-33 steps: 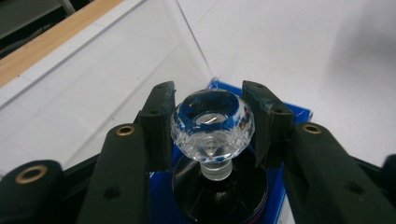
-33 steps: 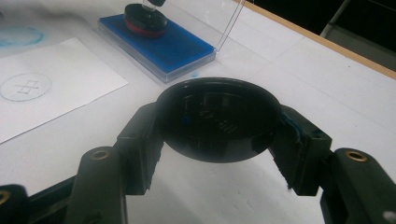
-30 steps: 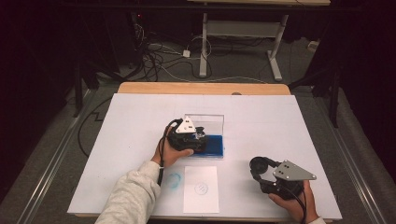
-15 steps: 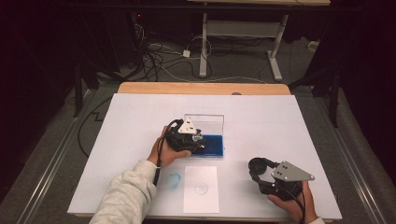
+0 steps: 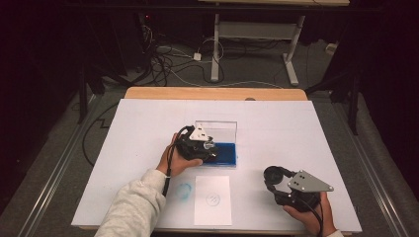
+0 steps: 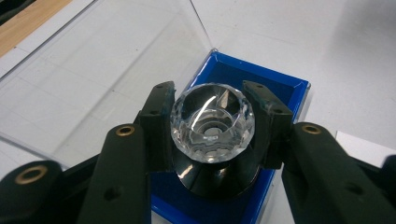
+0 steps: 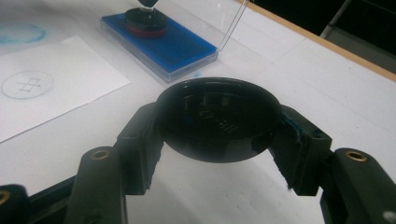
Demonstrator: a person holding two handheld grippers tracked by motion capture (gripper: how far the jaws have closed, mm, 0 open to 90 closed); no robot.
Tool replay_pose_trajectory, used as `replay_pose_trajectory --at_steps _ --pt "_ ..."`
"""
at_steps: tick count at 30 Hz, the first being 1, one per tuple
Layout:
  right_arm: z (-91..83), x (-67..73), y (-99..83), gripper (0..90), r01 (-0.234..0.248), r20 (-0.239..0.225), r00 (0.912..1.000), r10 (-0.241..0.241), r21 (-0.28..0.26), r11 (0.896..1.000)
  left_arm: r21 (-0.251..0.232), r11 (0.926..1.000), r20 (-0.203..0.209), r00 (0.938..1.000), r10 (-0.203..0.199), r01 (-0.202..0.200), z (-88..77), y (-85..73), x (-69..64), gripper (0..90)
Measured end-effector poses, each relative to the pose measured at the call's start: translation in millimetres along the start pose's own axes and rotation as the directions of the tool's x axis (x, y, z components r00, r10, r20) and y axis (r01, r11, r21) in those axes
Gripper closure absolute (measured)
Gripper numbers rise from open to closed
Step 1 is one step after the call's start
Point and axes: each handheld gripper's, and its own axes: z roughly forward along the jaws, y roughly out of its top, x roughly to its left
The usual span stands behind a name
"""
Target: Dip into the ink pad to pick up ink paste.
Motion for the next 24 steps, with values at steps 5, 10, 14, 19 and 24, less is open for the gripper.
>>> replay_pose_trajectory --at_steps 5,10,14,19,24 --pt "0.8 0.1 -0.7 38.5 -0.002 0.002 1.0000 0.002 0.007 1.000 0.009 1.0000 -0.002 1.0000 -0.002 0.002 0.1 1.0 -0.6 55.4" --pt "0.6 0.7 -0.2 38.5 0.006 0.007 1.0000 -0.006 -0.002 1.000 0.011 0.9999 0.000 1.0000 0.000 0.000 -0.1 1.0 -0.2 55.3" --pt "0.1 -0.2 -0.6 38.5 0.002 0.013 0.9999 -0.002 -0.003 1.000 0.005 1.0000 0.002 1.0000 -0.006 0.006 -0.1 0.4 0.1 55.4" --pt "0.2 -0.1 -0.9 38.5 0.006 0.016 0.9999 -0.006 -0.005 1.000 -0.004 1.0000 0.003 1.0000 0.004 -0.004 0.5 -0.3 -0.7 55.4" --pt "1.8 0.2 -1.4 38.5 0.005 0.014 0.9999 -0.005 0.003 1.000 0.004 1.0000 -0.003 1.0000 0.009 -0.009 0.4 0.5 -1.4 55.3"
